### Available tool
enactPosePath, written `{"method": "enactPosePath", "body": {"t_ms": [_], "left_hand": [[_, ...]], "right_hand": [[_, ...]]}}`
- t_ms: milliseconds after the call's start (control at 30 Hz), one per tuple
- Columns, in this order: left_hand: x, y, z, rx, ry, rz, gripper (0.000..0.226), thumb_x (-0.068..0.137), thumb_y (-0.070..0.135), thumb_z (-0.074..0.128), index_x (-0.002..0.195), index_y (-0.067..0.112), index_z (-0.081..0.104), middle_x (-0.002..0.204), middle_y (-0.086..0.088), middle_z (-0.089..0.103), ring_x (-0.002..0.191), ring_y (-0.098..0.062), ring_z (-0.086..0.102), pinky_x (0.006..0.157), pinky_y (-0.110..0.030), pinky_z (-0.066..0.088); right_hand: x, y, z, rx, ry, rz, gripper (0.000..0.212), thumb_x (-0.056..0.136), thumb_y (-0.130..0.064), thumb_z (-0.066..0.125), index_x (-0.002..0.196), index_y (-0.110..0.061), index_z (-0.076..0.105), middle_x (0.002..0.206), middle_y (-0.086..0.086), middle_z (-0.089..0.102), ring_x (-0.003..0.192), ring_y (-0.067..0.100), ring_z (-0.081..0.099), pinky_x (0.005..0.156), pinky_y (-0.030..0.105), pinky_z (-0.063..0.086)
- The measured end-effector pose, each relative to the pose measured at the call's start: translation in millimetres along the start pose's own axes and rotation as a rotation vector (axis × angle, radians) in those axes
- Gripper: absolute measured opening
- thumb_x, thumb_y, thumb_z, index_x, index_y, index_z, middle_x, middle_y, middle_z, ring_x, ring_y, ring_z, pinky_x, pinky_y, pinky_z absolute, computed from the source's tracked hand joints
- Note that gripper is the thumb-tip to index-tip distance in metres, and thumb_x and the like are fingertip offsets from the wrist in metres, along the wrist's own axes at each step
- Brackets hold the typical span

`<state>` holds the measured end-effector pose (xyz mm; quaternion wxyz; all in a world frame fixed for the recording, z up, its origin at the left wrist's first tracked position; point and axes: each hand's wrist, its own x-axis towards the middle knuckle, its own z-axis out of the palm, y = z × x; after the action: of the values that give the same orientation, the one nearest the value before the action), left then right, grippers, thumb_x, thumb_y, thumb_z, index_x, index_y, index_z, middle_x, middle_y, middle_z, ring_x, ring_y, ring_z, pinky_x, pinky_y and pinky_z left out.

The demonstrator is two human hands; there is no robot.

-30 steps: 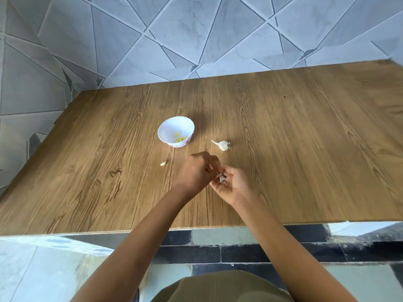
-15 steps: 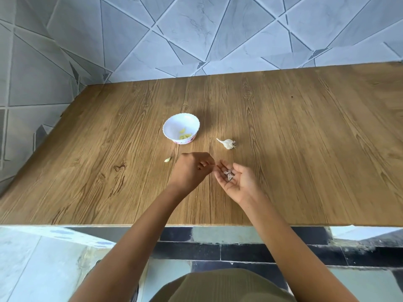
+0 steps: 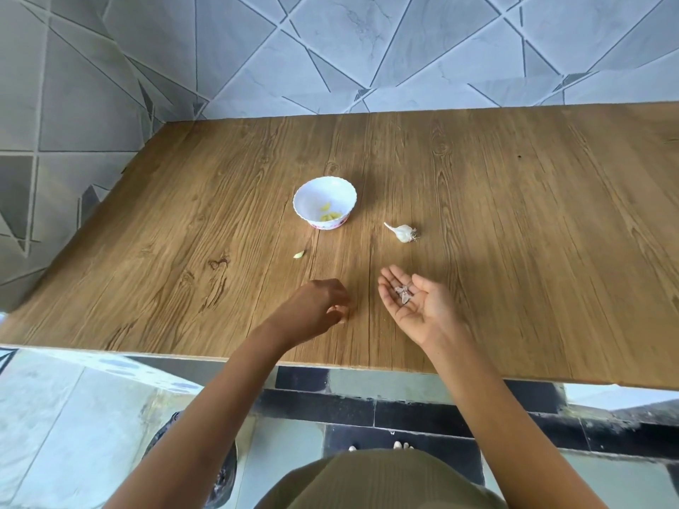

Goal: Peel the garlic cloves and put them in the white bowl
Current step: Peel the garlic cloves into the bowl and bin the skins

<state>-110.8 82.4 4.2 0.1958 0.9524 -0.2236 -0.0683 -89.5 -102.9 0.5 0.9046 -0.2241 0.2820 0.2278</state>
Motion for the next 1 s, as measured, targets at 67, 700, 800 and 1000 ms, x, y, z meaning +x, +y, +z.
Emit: {"method": "enactPosePath", "body": {"t_ms": [67,700,800,1000], "left_hand": [[-1.6,-2.8,0.2,-0.013,-0.003,0.045,0.015,0.083,0.009,0.069,0.097,0.008,0.074,0.100,-0.005,0.068,0.089,-0.015,0.065,0.082,-0.025,0.051],[36.7,16.8,-12.7,0.001,0.183,0.143,0.016,0.086,0.007,0.059,0.094,0.011,0.072,0.086,-0.003,0.067,0.074,-0.016,0.062,0.062,-0.025,0.045],[40.1,24.9,-9.3,0.099,0.189,0.064,0.011,0.085,0.023,0.065,0.092,0.020,0.073,0.086,0.004,0.063,0.075,-0.015,0.061,0.061,-0.031,0.051],[41.9,28.8,-0.9,-0.010,0.244,-0.019,0.012,0.085,0.025,0.063,0.094,0.023,0.071,0.089,0.005,0.065,0.076,-0.014,0.060,0.066,-0.032,0.052]], "right_hand": [[-1.0,1.1,0.0,-0.008,0.002,0.002,0.033,0.101,-0.014,0.034,0.101,0.005,0.061,0.100,0.017,0.066,0.098,0.027,0.061,0.081,0.034,0.051],[-2.8,19.7,9.2,-0.041,0.052,0.011,0.036,0.101,-0.016,0.034,0.087,0.004,0.060,0.076,0.016,0.066,0.081,0.024,0.061,0.079,0.032,0.053],[-3.9,21.1,9.5,-0.061,0.056,-0.003,0.038,0.101,-0.016,0.033,0.086,0.003,0.063,0.072,0.014,0.070,0.077,0.022,0.065,0.079,0.031,0.049],[-7.8,21.9,8.7,-0.043,0.074,-0.037,0.033,0.100,-0.015,0.037,0.089,0.002,0.062,0.075,0.014,0.069,0.077,0.022,0.066,0.072,0.031,0.051]]}}
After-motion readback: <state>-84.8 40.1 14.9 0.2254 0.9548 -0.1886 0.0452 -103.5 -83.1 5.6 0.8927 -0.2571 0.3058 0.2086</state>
